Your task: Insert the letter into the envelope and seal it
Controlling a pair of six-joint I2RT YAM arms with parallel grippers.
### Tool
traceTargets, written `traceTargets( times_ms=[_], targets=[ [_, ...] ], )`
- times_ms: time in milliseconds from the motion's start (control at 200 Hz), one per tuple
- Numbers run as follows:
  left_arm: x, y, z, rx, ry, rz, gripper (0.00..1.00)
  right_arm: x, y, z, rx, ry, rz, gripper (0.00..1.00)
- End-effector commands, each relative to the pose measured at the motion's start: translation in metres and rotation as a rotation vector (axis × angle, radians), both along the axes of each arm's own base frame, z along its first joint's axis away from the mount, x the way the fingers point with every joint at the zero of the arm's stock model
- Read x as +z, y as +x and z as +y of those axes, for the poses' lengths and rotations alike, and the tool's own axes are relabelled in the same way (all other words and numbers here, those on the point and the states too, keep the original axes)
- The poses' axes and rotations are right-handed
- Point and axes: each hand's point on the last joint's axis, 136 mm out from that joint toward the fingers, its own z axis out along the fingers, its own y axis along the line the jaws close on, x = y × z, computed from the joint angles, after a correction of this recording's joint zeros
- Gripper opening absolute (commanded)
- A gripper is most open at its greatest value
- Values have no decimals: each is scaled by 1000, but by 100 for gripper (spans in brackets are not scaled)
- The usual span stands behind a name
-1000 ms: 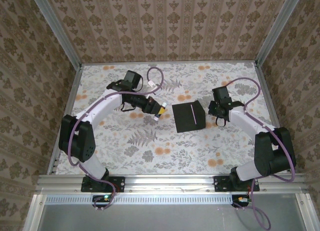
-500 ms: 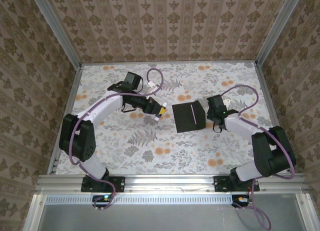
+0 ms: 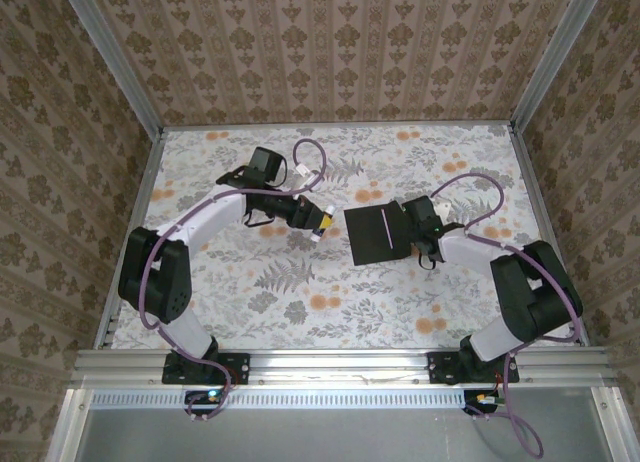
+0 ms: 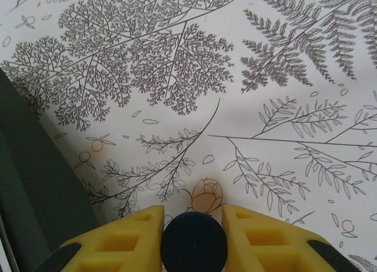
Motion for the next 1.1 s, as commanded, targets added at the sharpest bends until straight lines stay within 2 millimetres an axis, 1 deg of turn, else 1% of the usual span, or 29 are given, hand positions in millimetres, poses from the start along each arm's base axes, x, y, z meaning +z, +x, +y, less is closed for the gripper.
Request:
traceTargets(
  times_ms=[0,90,160,375,460,585,695,800,885,970,1095],
  targets=[
    [1,-3,-5,-13,-32,14,10,-6,-2,-7,-40,-46,-8,29],
    [1,-3,-6,-13,-34,15,10,-10,-3,-7,-40,-52,-1,31],
    [1,-4,-6,-13,-34,17,10,-14,-4,-7,-38,-54,8,31],
    [0,-4,-7,-14,-35,21,10,-14,-4,-5,-33,-62,12,32],
    [0,-4,-6,-14,-35,21,10,-13,-4,-6,-35,-60,9,35],
    [0,-4,-6,-14,-34,22,10,-11,-5,-6,-42,-60,11,43],
    [1,-5,-6,-14,-33,20,10,-8,-6,-9,-52,-69,11,44],
    [1,-4,-6,-14,-35,20,10,-2,-6,-9,-55,-66,2,44],
    [3,-4,-6,-11,-35,19,10,7,-6,-10,-62,-63,-11,45],
    [5,-3,-6,-4,-36,12,10,19,-7,-12,-75,-50,-29,47],
    [6,-2,-5,8,-27,5,10,42,-7,-15,-85,-22,-80,50]
  ],
)
